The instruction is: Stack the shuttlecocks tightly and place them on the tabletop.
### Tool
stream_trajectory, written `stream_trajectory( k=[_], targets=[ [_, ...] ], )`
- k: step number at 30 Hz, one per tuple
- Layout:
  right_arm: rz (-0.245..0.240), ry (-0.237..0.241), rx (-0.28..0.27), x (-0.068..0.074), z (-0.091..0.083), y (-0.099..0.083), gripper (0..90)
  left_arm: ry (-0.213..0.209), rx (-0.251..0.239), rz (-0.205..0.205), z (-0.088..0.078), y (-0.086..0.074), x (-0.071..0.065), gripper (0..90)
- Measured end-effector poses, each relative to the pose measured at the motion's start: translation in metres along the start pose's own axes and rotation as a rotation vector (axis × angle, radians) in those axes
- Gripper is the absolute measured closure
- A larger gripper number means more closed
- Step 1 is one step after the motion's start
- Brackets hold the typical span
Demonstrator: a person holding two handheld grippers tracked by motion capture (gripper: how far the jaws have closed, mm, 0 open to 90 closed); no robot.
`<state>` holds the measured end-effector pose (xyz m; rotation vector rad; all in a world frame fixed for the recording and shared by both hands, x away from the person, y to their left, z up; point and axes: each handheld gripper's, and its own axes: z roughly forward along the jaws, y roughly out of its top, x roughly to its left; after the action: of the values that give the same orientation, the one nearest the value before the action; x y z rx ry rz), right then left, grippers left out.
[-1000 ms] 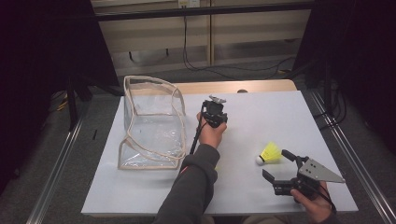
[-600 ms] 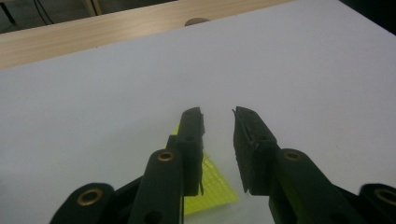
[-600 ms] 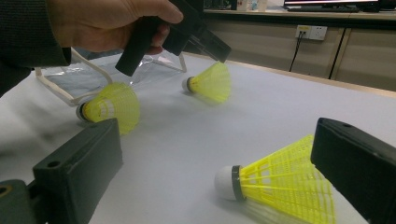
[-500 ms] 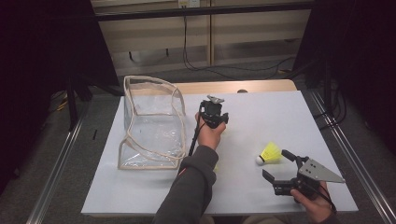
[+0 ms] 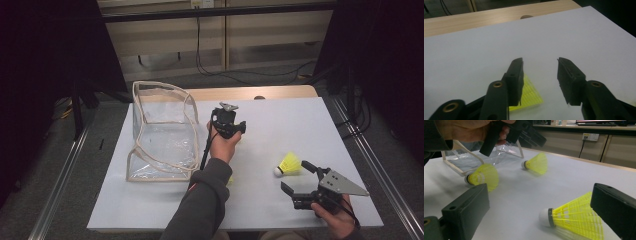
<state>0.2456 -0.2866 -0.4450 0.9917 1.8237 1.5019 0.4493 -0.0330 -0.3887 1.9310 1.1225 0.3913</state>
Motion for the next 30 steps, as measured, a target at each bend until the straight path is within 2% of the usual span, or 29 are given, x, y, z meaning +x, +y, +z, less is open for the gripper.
stream_trajectory(
  k=[7, 11, 21, 25, 30],
  targets=[
    [-0.002, 0.000, 0.001, 0.000, 0.000, 0.000, 1.4, -0.034, 0.022, -0.026, -0.007, -0.004, -0.001, 36.6],
    [-0.004, 0.003, 0.000, 0.001, 0.001, 0.000, 1.4, -0.052, 0.025, -0.028, -0.013, -0.004, -0.003, 29.6],
    [-0.011, 0.005, 0.004, 0.001, 0.001, 0.000, 1.4, -0.098, 0.021, -0.040, -0.026, -0.010, -0.006, 20.7],
    [-0.013, 0.005, 0.005, 0.001, 0.001, 0.000, 1.4, -0.115, 0.021, -0.023, -0.031, -0.015, -0.009, 19.5],
    [-0.015, 0.003, 0.008, 0.001, 0.001, 0.000, 1.4, -0.125, 0.021, -0.027, -0.034, -0.019, -0.010, 16.5]
  ],
)
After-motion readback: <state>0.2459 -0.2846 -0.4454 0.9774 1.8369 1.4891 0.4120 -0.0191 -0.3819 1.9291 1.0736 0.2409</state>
